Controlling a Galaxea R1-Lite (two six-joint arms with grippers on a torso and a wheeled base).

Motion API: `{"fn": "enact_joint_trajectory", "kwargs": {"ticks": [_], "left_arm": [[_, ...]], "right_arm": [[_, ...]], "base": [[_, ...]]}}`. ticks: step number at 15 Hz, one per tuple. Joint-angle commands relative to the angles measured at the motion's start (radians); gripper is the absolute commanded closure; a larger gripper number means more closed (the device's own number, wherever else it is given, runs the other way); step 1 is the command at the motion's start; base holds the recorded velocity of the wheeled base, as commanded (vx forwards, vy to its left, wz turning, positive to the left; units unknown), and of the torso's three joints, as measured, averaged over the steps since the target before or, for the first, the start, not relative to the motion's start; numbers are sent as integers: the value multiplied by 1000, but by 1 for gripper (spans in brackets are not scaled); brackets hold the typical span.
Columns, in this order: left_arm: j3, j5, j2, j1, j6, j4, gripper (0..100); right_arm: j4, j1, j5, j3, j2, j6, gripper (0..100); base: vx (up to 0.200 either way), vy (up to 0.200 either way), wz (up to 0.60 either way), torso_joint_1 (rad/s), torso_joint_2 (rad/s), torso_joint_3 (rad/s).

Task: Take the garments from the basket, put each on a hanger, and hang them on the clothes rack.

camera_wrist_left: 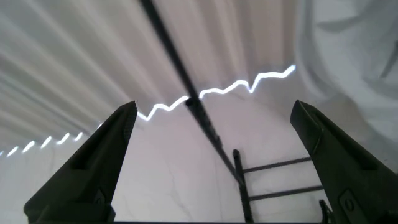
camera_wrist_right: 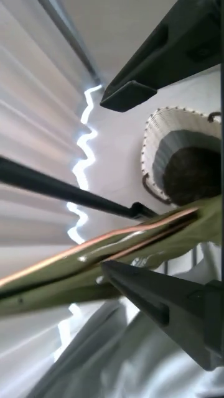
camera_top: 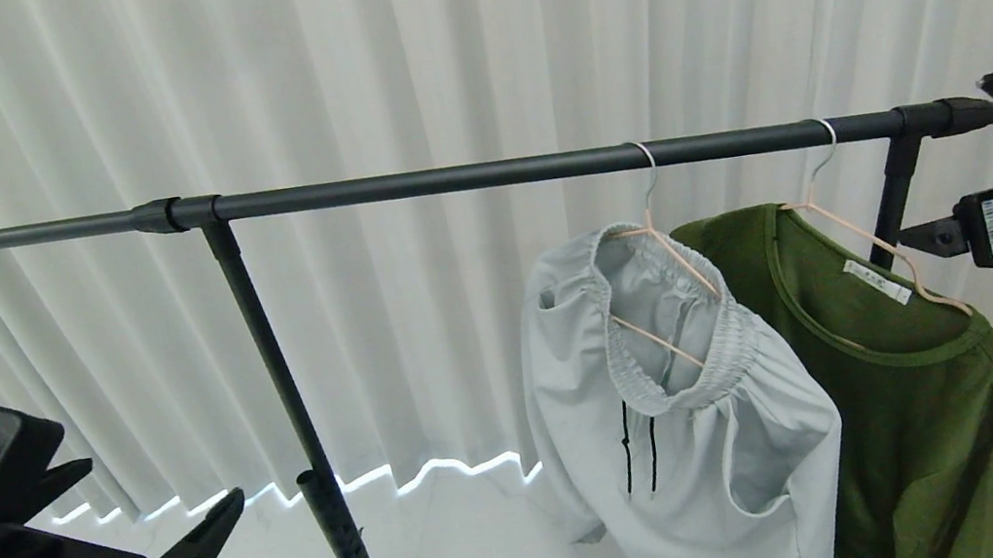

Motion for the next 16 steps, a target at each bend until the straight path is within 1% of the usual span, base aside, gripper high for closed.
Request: {"fn": "enact_joint_trajectory", "kwargs": {"ticks": [1,3,5,9,12,16], "left_arm": [[1,5,-7,85,0,0,0],[4,7,-7,111,0,0,0],[4,7,-7,122,0,0,0],[8,22,-13,162,0,0,0],[21,28,-24,162,0,0,0],[48,30,-42,165,0,0,0]], "right_arm": [[-80,-1,25,93,-143,-1,0],[-167,-21,27,136,-161,-5,0],[-192,-42,25,155,-163,-7,0],[-193,-71,25,176,-163,-8,0],[-193,-88,23,178,-160,-8,0],[-193,-131,20,219,-172,-11,0]], "base": [[0,0,0,0,0,0],[0,0,0,0,0,0],[0,0,0,0,0,0],[-200,0,0,2,6,1],[-200,0,0,1,-2,1],[-200,0,0,5,4,-1]]}}
